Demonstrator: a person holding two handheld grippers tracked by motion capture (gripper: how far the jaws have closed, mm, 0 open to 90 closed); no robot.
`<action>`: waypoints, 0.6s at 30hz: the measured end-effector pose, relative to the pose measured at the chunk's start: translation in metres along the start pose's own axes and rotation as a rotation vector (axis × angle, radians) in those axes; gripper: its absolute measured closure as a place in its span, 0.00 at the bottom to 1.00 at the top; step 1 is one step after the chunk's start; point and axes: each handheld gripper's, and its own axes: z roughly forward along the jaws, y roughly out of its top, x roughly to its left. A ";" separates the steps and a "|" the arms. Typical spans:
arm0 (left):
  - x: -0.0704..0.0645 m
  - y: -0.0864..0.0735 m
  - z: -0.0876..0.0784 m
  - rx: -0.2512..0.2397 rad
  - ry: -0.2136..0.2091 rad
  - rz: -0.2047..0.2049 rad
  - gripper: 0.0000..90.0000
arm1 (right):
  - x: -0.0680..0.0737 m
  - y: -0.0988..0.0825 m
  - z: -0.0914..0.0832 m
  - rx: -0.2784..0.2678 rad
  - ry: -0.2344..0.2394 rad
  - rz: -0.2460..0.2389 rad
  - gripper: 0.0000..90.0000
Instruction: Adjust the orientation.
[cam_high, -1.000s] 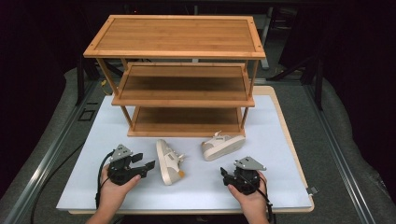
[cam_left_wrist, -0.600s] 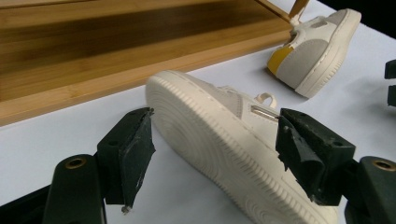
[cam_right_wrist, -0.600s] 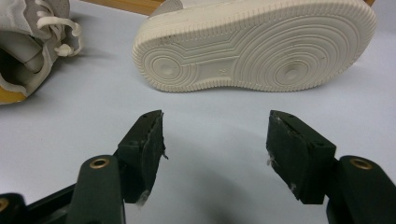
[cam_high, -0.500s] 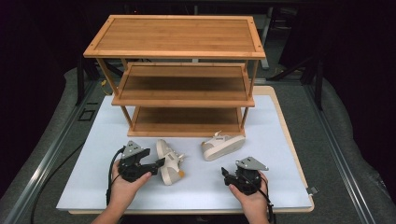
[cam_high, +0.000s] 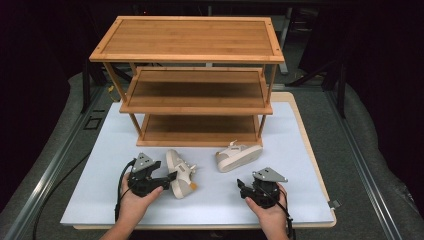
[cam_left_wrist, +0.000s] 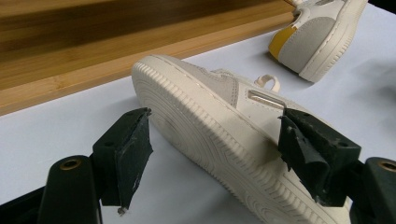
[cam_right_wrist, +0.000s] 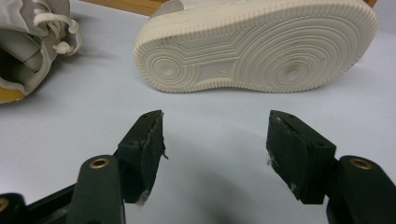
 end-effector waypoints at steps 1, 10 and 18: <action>0.000 -0.001 -0.001 -0.002 0.001 0.000 0.28 | 0.000 0.000 0.000 0.001 -0.001 0.002 0.41; 0.010 -0.010 -0.013 -0.011 0.005 -0.022 0.29 | -0.001 0.000 -0.001 0.001 0.002 0.001 0.41; 0.013 -0.016 -0.021 -0.006 0.034 -0.032 0.33 | -0.001 0.000 -0.002 -0.002 0.001 0.002 0.41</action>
